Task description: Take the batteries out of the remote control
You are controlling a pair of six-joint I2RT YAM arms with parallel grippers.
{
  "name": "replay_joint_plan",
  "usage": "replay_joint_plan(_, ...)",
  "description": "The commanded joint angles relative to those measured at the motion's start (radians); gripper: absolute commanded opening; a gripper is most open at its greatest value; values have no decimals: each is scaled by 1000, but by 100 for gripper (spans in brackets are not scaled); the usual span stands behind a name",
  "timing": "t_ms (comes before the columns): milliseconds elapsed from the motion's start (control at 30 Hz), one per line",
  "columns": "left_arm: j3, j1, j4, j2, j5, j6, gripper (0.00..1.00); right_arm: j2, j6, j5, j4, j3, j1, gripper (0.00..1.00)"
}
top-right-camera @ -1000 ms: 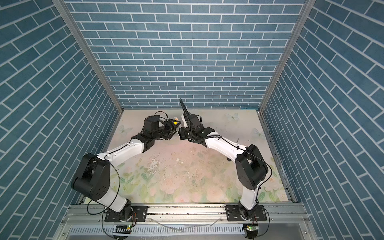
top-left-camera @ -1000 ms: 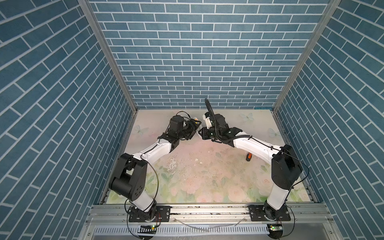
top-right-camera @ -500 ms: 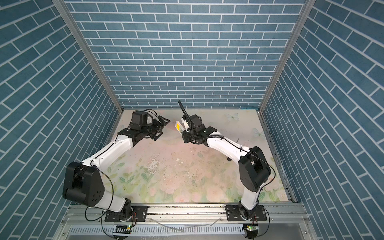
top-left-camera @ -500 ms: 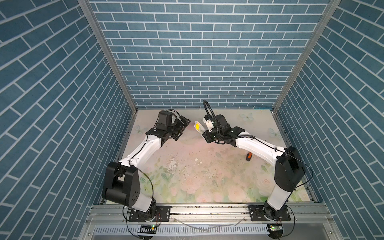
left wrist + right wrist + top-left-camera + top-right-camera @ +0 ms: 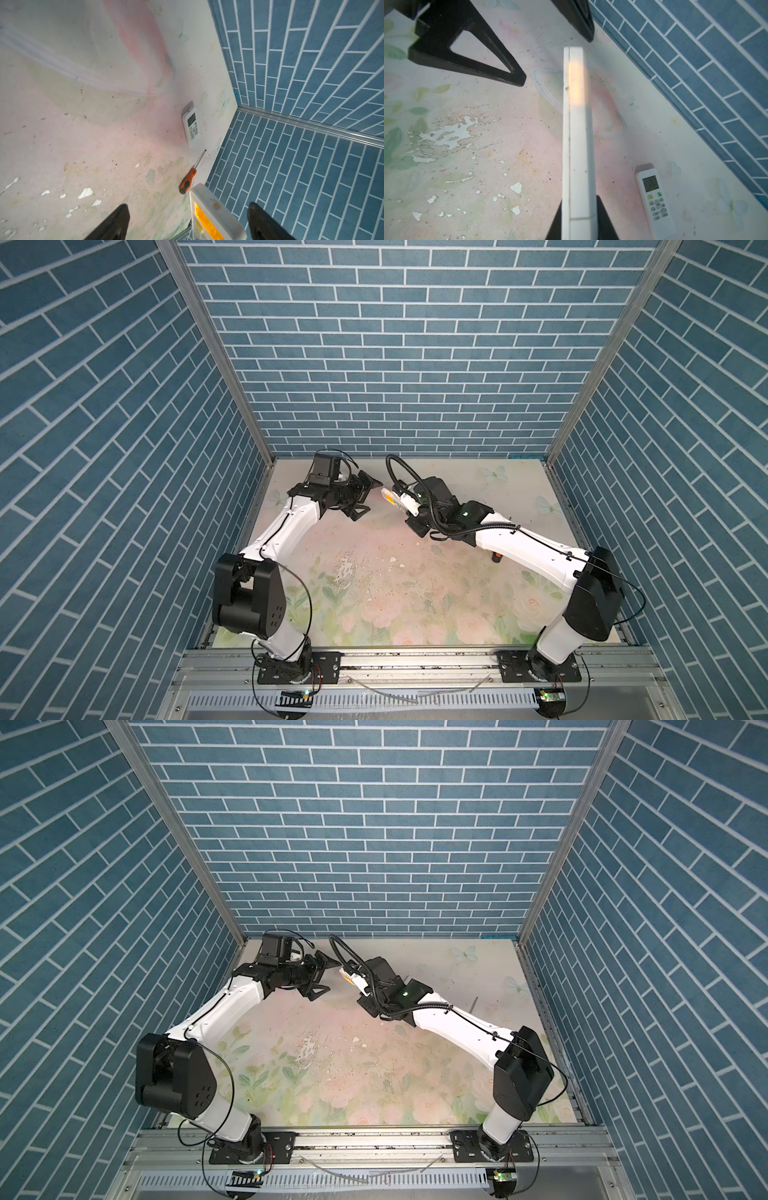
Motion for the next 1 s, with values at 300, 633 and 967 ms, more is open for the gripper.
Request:
replay_joint_plan(300,61,-6,-128,8,55,-35,86,26,-211,203,45,-31,67,0)
replay_joint_plan(633,71,-42,-84,64,32,-61,73,63,-247,211,39,23,90,0)
replay_joint_plan(967,83,-69,-65,112,19,-66,62,77,-238,189,37,50,90,0)
